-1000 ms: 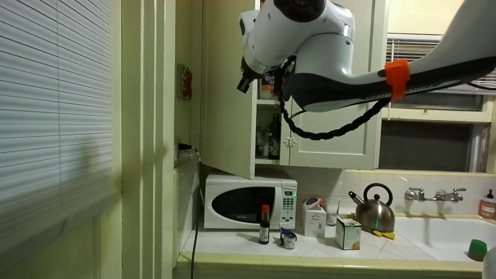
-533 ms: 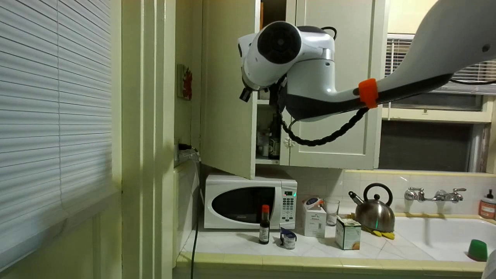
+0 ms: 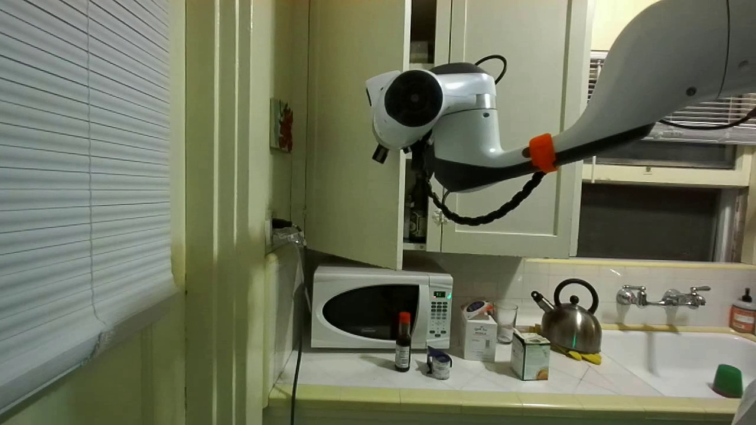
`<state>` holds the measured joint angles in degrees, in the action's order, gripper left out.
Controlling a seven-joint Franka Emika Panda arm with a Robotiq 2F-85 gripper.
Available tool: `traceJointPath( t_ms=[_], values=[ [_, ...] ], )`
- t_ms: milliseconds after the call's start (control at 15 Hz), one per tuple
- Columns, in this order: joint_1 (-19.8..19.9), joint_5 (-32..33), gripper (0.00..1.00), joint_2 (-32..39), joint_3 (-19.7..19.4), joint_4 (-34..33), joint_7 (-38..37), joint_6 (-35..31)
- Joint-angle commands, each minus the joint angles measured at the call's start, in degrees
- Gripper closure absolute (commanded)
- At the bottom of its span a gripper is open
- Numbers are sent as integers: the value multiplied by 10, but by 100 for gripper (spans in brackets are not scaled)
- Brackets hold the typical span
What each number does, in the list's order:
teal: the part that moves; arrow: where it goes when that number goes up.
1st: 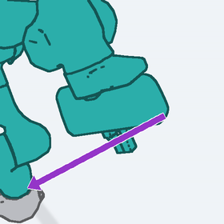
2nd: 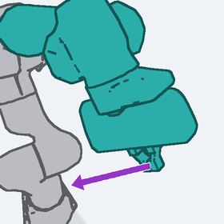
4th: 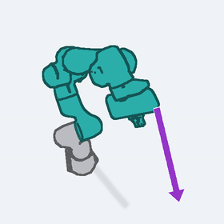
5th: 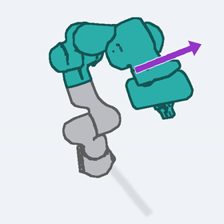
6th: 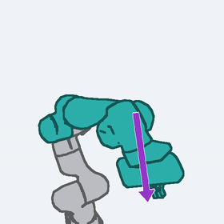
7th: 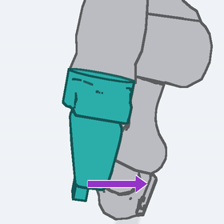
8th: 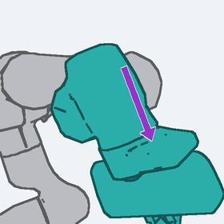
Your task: Close the left upper cabinet door.
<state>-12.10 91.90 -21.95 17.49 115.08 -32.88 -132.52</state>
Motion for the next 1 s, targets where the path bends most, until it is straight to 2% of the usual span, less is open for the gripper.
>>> traceJointPath(
  t_ms=[0, 267, 467, 933],
  values=[
    [3, 20, 100, 6, -19, -3, -17, 25],
    [14, 50, 100, 12, -50, -4, -49, 17],
    [20, 104, 100, 29, -73, -11, -98, -5],
    [31, 194, 100, 91, -119, -48, -157, -26]
  ],
)
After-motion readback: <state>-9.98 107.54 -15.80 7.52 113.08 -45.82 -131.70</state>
